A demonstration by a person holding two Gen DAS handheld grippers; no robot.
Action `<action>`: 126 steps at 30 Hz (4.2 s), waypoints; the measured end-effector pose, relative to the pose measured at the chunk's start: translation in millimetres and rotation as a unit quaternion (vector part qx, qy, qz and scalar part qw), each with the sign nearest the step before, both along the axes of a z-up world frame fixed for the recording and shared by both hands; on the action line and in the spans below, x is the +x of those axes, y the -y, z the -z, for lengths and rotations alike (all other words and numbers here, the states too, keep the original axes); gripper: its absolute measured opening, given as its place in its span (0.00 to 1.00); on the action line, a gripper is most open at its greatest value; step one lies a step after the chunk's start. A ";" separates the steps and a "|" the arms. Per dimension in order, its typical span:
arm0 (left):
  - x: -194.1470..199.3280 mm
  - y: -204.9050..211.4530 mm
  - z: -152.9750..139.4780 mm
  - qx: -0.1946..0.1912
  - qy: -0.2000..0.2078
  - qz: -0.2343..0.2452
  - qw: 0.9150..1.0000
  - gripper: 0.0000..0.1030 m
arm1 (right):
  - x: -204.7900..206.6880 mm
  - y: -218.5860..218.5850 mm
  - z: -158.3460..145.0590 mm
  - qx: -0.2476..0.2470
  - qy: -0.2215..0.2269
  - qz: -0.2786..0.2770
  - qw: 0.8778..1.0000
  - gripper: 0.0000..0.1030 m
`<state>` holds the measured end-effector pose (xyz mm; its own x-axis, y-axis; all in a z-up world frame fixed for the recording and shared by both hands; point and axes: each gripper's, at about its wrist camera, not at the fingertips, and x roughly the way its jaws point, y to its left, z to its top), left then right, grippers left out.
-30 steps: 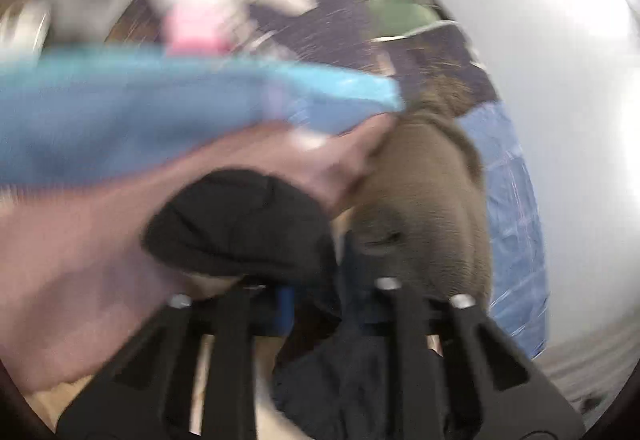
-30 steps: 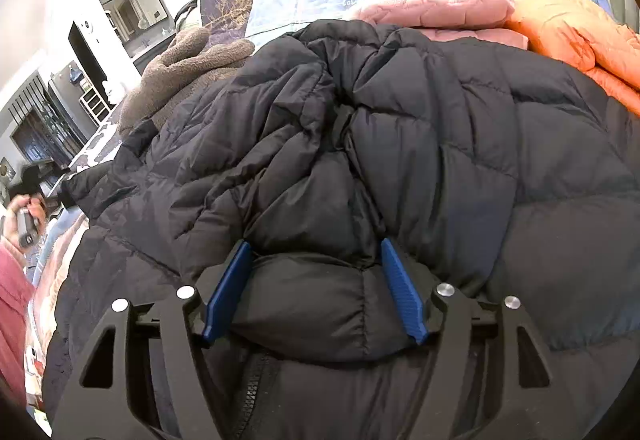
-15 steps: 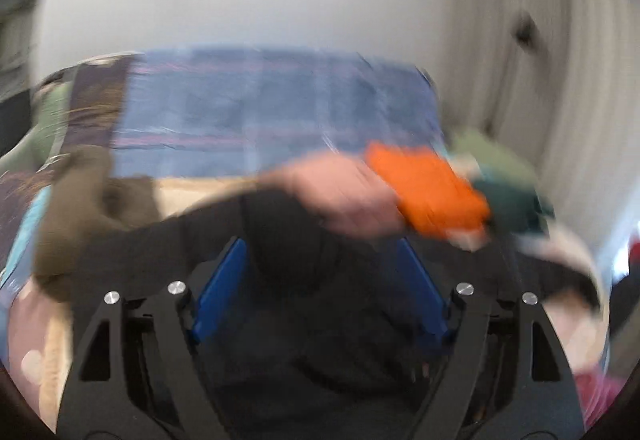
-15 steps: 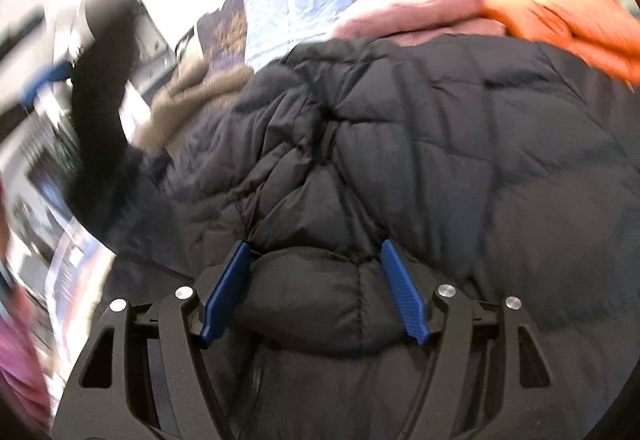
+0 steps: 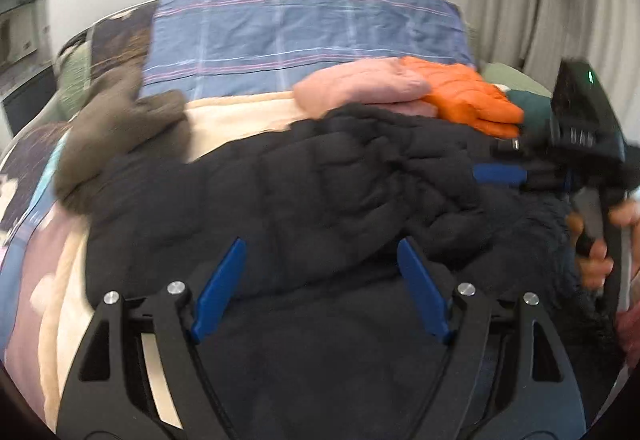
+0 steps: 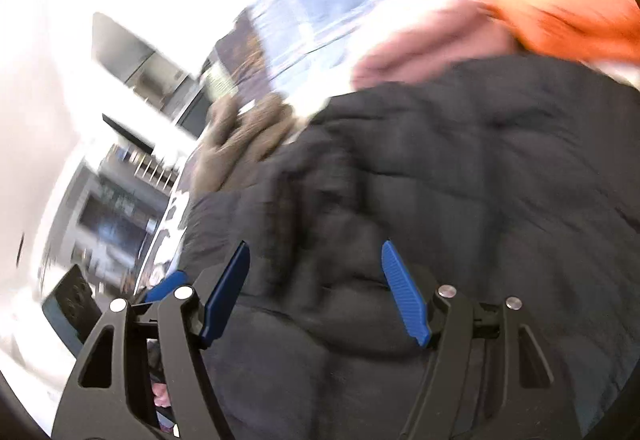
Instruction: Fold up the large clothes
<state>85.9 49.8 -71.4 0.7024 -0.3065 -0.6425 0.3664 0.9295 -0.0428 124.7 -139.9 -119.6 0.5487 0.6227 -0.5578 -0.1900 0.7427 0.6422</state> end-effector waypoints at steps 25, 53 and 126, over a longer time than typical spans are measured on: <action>-11.5 -83.1 2.4 -0.037 -0.009 -0.096 0.995 0.80 | -0.9 111.4 4.3 -0.086 -0.032 0.163 0.982 0.08; 92.6 106.8 73.9 0.012 -0.060 0.051 0.997 0.44 | -9.2 64.6 87.0 -0.110 -0.044 0.135 0.984 0.32; 78.8 43.6 -23.8 -0.254 -0.095 0.134 0.953 0.08 | -92.7 -17.6 3.9 -0.094 0.085 -0.025 0.992 0.38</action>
<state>164.7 6.1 -47.6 0.4406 -0.7641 -0.4712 0.5284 0.6451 -0.5520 32.0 -122.3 -123.5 0.6159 0.5443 -0.5695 -0.3221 0.8337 0.4485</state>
